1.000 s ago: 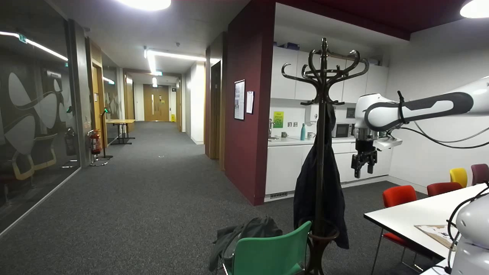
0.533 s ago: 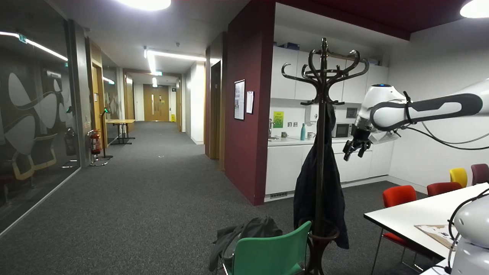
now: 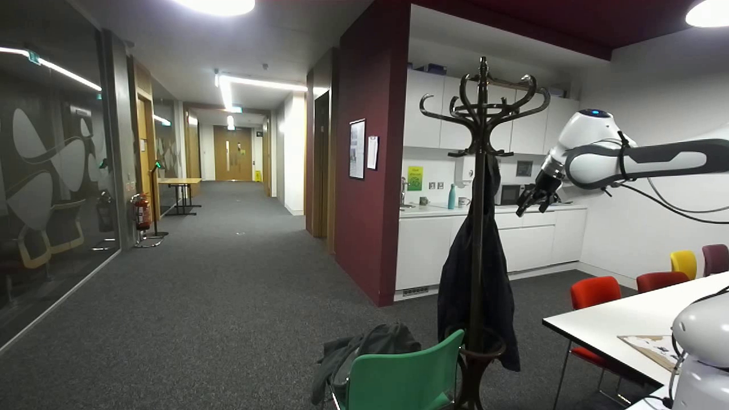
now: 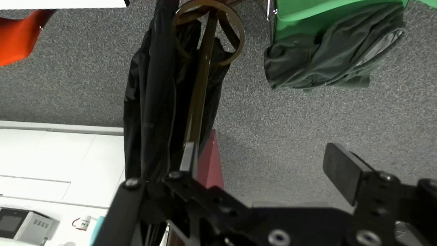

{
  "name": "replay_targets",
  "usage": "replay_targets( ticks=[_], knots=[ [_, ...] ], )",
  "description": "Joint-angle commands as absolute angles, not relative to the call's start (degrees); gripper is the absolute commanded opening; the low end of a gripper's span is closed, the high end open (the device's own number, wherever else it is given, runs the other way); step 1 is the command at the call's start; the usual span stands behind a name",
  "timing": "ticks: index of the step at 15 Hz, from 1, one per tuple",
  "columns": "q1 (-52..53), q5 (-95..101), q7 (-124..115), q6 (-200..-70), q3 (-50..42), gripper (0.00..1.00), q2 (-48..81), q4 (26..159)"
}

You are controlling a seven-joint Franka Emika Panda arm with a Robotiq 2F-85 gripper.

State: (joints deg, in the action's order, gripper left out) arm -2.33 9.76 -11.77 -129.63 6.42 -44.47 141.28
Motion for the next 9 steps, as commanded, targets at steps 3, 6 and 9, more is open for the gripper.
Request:
replay_targets(
  ticks=[3, 6, 9],
  knots=[
    [-2.65, 9.44, -11.51, -129.51, 6.72, 1.0, -44.16, 141.15],
    [-2.86, 9.84, -11.8, -130.41, 6.98, 1.0, -44.29, 141.56],
    [-6.7, 14.76, -14.69, -137.97, 9.02, 1.0, -45.49, 141.7]
  ],
)
